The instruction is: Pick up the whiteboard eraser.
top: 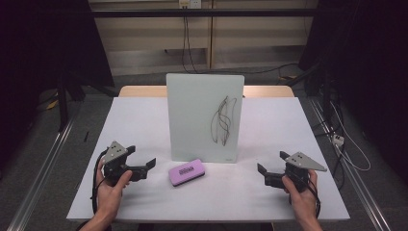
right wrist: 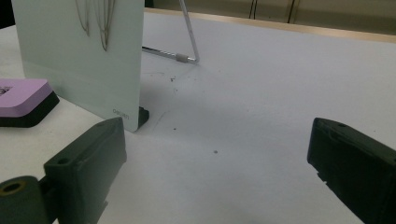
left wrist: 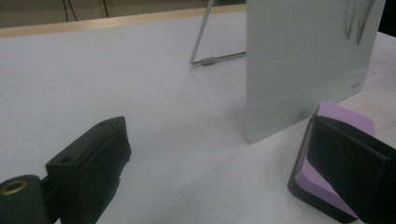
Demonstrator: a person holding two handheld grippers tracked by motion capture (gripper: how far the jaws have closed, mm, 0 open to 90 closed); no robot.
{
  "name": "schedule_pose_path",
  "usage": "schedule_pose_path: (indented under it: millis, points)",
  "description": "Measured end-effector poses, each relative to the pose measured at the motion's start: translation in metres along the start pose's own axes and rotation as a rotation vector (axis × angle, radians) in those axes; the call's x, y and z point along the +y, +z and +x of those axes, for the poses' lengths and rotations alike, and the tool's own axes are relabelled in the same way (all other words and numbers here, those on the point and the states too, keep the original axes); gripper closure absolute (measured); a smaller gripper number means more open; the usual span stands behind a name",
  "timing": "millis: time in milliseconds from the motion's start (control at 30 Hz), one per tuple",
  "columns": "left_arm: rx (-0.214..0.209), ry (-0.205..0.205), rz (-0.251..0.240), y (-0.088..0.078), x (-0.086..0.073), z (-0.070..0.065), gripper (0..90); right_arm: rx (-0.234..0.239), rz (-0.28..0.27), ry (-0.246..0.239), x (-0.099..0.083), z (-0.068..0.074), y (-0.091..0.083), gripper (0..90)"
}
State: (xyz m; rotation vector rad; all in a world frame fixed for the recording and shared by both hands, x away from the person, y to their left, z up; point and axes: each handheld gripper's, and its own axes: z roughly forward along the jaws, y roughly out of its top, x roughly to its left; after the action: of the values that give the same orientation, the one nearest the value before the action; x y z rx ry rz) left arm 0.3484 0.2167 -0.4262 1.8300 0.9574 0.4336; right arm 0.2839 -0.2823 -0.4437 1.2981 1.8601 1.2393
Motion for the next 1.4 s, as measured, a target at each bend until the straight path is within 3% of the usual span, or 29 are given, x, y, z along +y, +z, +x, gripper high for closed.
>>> schedule_pose_path:
  millis: [233,467,533,633,833,1067,1100,1133,1233,1400]
  points:
    - [0.002,0.017,0.009,0.001,0.002,-0.003,5.8,-0.008,-0.003,0.010,-0.001,-0.005,-0.002,5.3]
    - [-0.020,0.002,0.029,0.005,0.002,-0.005,5.5,0.017,0.000,0.003,-0.001,-0.003,0.000,5.4]
    - [-0.010,0.025,0.035,0.005,0.002,-0.006,5.5,0.021,0.003,0.004,-0.001,-0.003,0.001,5.4]
    - [-0.014,0.025,0.043,0.005,0.002,-0.007,6.1,0.026,0.007,0.002,-0.001,-0.002,0.002,5.4]
    - [-0.065,0.052,0.071,0.010,0.005,-0.009,6.2,0.036,0.018,-0.003,-0.001,-0.001,0.005,5.5]
    - [-0.087,0.067,0.096,0.014,0.007,-0.014,6.3,0.033,0.022,0.000,-0.002,-0.001,0.006,5.6]
    - [-0.084,0.084,0.107,0.014,0.007,-0.014,6.6,0.033,0.022,-0.005,-0.001,-0.001,0.006,5.6]
    - [-0.107,0.087,0.108,0.015,0.008,-0.017,6.9,0.033,0.021,-0.008,-0.001,-0.001,0.006,5.6]
    - [-0.123,0.085,0.133,0.015,0.009,-0.019,7.9,0.031,0.024,-0.010,-0.001,0.000,0.006,5.6]
    - [-0.167,0.116,0.161,0.015,0.012,-0.024,7.8,0.038,0.029,-0.012,0.000,0.002,0.006,5.6]
